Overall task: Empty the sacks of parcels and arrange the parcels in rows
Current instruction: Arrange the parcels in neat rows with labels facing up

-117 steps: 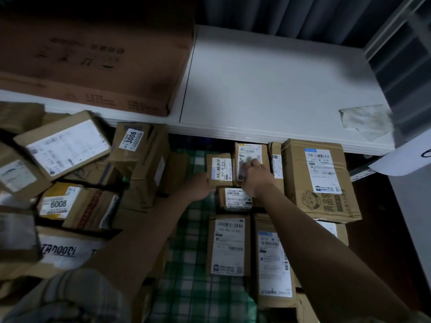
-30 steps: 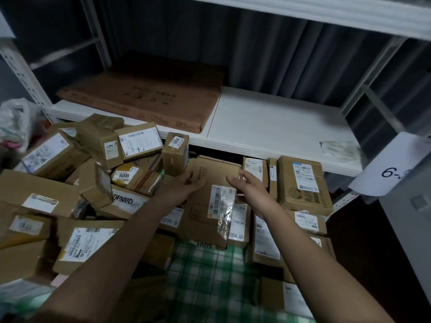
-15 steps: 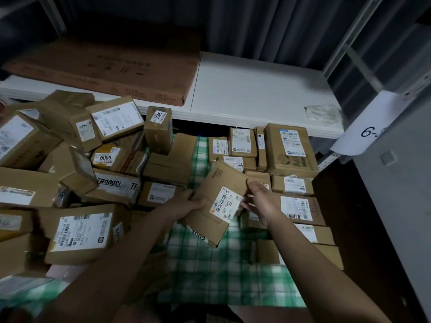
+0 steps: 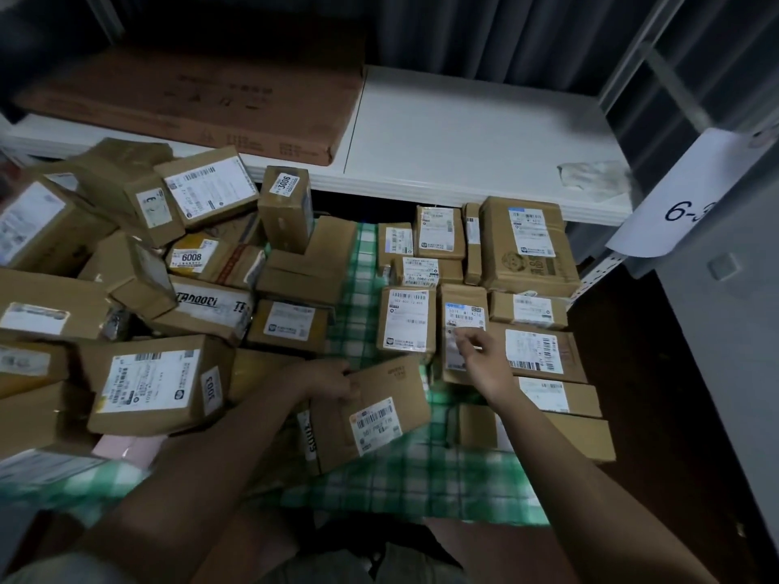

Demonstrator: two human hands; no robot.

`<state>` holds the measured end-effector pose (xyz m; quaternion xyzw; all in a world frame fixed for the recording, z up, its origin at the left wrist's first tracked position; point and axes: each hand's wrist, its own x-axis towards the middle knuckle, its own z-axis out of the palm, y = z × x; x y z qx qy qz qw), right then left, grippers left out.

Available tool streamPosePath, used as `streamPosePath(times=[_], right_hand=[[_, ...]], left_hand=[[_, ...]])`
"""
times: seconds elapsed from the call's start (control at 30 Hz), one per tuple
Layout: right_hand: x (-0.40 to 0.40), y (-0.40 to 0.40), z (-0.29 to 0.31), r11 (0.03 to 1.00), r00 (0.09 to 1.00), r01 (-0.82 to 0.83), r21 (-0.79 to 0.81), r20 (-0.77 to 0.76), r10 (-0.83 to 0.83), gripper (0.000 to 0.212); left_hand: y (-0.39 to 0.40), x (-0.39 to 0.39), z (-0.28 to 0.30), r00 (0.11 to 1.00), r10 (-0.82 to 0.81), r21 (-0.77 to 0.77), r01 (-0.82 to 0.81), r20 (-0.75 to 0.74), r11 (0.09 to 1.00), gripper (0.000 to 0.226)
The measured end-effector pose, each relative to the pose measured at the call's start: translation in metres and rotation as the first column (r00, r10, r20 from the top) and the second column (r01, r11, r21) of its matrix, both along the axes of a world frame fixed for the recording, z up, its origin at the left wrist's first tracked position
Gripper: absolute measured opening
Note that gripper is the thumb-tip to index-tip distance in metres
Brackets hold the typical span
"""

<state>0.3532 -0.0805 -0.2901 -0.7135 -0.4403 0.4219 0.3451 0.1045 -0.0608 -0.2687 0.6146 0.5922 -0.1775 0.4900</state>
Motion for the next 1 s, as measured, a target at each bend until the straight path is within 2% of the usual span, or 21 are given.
streamPosePath(times=[0.13, 0.37, 0.47, 0.6, 0.73, 0.87, 0.93, 1.0], right_hand=[[0.019, -0.007, -0.001, 0.997, 0.997, -0.071, -0.008, 0.018, 0.071, 0.016], [0.043, -0.015, -0.02, 0.969, 0.962, -0.246, -0.001, 0.118, 0.245, 0.02], [0.051, -0.018, -0.035, 0.924, 0.895, -0.382, 0.019, 0.256, 0.365, 0.021], [0.056, -0.019, -0.049, 0.87, 0.771, -0.493, -0.01, 0.457, 0.443, 0.023], [0.055, -0.02, -0.053, 0.832, 0.688, -0.553, -0.031, 0.546, 0.478, 0.031], [0.053, -0.018, -0.05, 0.826, 0.657, -0.559, -0.072, 0.57, 0.494, 0.03], [0.053, -0.017, -0.049, 0.819, 0.646, -0.569, -0.074, 0.576, 0.5, 0.031], [0.053, -0.017, -0.048, 0.819, 0.636, -0.567, -0.089, 0.583, 0.505, 0.032]], left_hand=[[-0.012, 0.018, -0.022, 0.998, 0.055, -0.024, -0.056, -0.03, 0.998, 0.05], [-0.048, 0.036, -0.063, 0.912, 0.403, -0.171, -0.386, 0.078, 0.906, 0.028], [-0.065, 0.044, -0.078, 0.85, 0.521, -0.189, -0.501, 0.073, 0.845, 0.036], [-0.079, 0.048, -0.089, 0.727, 0.683, -0.282, -0.643, 0.069, 0.713, 0.031], [-0.083, 0.047, -0.103, 0.72, 0.692, -0.181, -0.675, 0.052, 0.715, 0.038], [-0.082, 0.049, -0.107, 0.696, 0.717, -0.124, -0.709, 0.036, 0.694, 0.039], [-0.082, 0.048, -0.107, 0.667, 0.744, -0.116, -0.738, 0.021, 0.665, 0.039], [-0.08, 0.046, -0.111, 0.603, 0.797, -0.142, -0.786, 0.039, 0.602, 0.039]])
